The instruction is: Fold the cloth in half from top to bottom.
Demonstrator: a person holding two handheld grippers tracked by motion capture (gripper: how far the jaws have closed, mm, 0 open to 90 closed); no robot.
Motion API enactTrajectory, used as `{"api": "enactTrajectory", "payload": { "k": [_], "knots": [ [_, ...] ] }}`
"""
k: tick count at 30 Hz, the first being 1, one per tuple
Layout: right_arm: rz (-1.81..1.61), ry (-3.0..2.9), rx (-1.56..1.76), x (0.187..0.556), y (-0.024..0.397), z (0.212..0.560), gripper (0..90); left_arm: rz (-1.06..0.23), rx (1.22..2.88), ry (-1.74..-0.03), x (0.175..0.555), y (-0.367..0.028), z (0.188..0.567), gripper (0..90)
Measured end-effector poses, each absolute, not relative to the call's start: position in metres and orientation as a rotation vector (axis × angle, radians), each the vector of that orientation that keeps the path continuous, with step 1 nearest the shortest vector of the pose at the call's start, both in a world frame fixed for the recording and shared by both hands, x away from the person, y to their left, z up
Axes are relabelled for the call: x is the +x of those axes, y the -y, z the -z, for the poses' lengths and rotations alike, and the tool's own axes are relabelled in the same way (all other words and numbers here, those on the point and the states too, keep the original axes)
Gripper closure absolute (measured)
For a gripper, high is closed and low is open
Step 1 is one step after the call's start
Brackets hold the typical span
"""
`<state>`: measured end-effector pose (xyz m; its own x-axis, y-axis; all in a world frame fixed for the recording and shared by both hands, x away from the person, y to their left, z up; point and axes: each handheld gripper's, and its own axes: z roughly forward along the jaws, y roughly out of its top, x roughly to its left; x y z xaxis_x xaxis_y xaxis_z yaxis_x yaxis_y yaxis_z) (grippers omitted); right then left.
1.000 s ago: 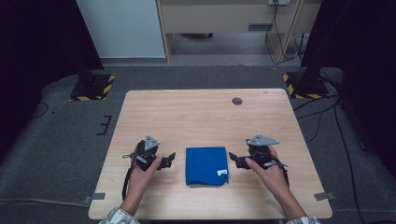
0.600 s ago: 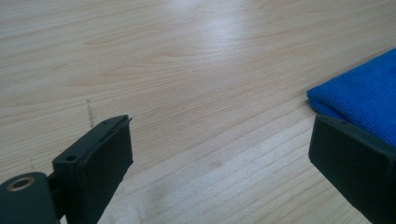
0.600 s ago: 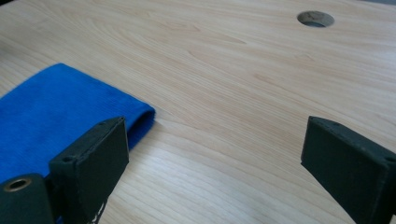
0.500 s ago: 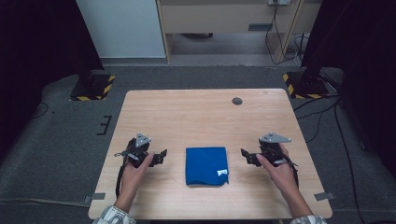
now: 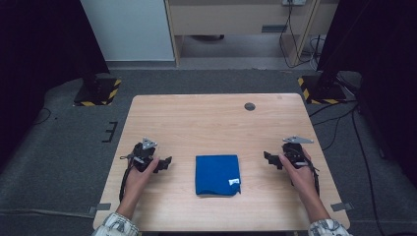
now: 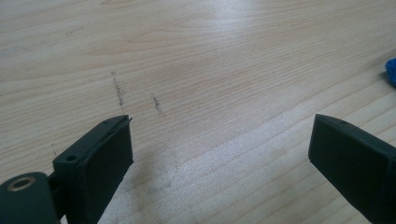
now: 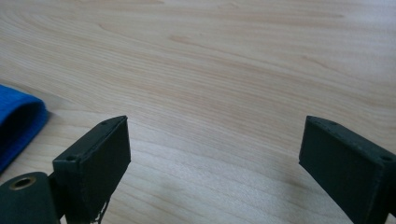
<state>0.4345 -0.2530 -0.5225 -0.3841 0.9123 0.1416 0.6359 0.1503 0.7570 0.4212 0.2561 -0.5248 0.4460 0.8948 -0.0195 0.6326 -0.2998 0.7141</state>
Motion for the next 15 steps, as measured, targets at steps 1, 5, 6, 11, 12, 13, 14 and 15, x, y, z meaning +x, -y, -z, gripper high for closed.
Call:
{"api": "enactTrajectory", "payload": {
  "k": [1, 5, 6, 11, 12, 13, 14, 15],
  "knots": [
    [-1.076, -2.088, 1.488, 0.435, 0.254, 0.525, 8.9, -0.515, 2.049, -1.275, 0.421, -0.256, 0.526, 5.6],
    [-1.038, -2.103, 1.497, 0.436, 0.254, 0.532, 8.4, -0.507, 2.064, -1.284, 0.422, -0.254, 0.53, 5.3],
    [-1.023, -2.111, 1.498, 0.436, 0.254, 0.534, 8.4, -0.504, 2.072, -1.282, 0.422, -0.254, 0.53, 5.3],
    [-0.968, -2.107, 1.461, 0.435, 0.25, 0.538, 7.4, -0.517, 2.079, -1.29, 0.422, -0.254, 0.535, 4.0],
    [-0.937, -2.119, 1.44, 0.435, 0.248, 0.539, 7.4, -0.519, 2.077, -1.284, 0.422, -0.255, 0.535, 3.5],
    [-0.897, -2.129, 1.41, 0.434, 0.245, 0.539, 6.9, -0.522, 2.074, -1.276, 0.422, -0.255, 0.536, 2.7],
    [-0.903, -2.141, 1.401, 0.434, 0.244, 0.539, 7.0, -0.525, 2.07, -1.27, 0.422, -0.256, 0.537, 1.8],
    [-0.903, -2.145, 1.395, 0.434, 0.244, 0.539, 6.9, -0.524, 2.07, -1.269, 0.422, -0.256, 0.537, 1.5]
  ]
}}
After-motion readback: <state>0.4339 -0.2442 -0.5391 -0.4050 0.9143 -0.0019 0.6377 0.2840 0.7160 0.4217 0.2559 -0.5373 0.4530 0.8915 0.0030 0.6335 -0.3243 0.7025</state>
